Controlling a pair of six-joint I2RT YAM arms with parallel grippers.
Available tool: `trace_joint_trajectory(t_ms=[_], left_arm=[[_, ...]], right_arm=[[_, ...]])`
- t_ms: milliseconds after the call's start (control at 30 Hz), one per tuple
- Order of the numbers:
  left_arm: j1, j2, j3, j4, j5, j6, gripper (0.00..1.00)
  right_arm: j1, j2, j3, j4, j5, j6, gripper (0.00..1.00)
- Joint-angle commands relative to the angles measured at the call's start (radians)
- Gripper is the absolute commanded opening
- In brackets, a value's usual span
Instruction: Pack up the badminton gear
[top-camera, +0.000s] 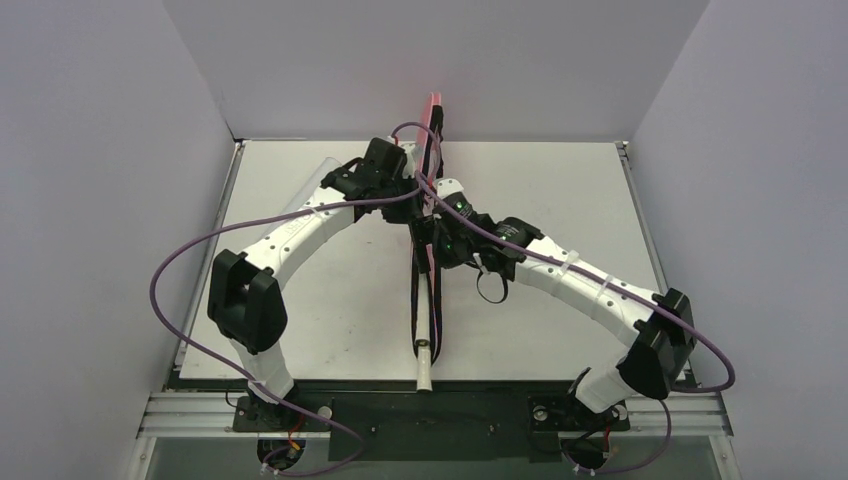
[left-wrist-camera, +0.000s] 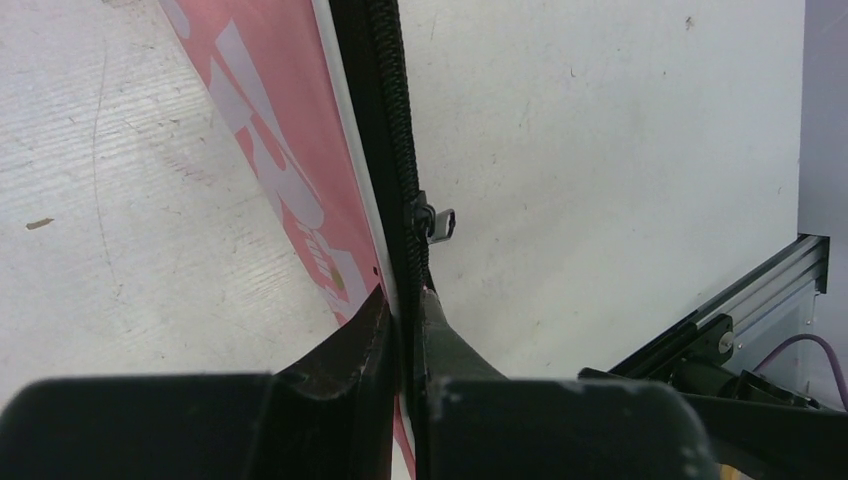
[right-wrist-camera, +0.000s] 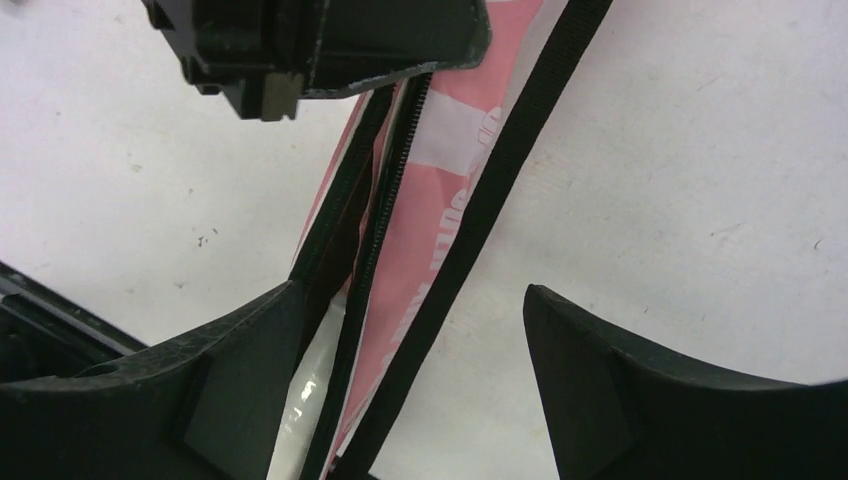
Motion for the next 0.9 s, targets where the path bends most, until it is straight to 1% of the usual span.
trace_joint_trajectory(t_ms=[0, 133, 233, 500, 633, 767, 867], left_arm=[[-0.006, -0.036, 0.017, 0.134, 0.070, -0.037, 0.00], [-0.004, -0.042, 0.008, 0.139, 0.087, -0.035, 0.00], [0.007, -0.048, 0.003, 0.139, 0.091, -0.029, 0.00], [0.024, -0.072, -0.034, 0.149, 0.112, -0.034, 0.00], [0.033, -0.083, -0.037, 0.153, 0.133, -0.038, 0.00], [0.040, -0.092, -0.035, 0.165, 0.174, -0.036, 0.00], [0.041, -0.097, -0.036, 0.169, 0.186, -0.035, 0.00]], right_arm=[[0.064, 0.033, -0.019, 0.149, 0.179, -0.094, 0.75], [0.072, 0.065, -0.018, 0.210, 0.213, -0.099, 0.76], [0.073, 0.075, -0.022, 0.255, 0.192, -0.097, 0.76], [0.061, 0.109, -0.021, 0.274, 0.156, -0.102, 0.75], [0.047, 0.111, -0.050, 0.306, 0.126, -0.093, 0.69], [0.042, 0.115, -0.075, 0.330, 0.093, -0.090, 0.60], [0.043, 0.121, -0.078, 0.328, 0.072, -0.094, 0.50]])
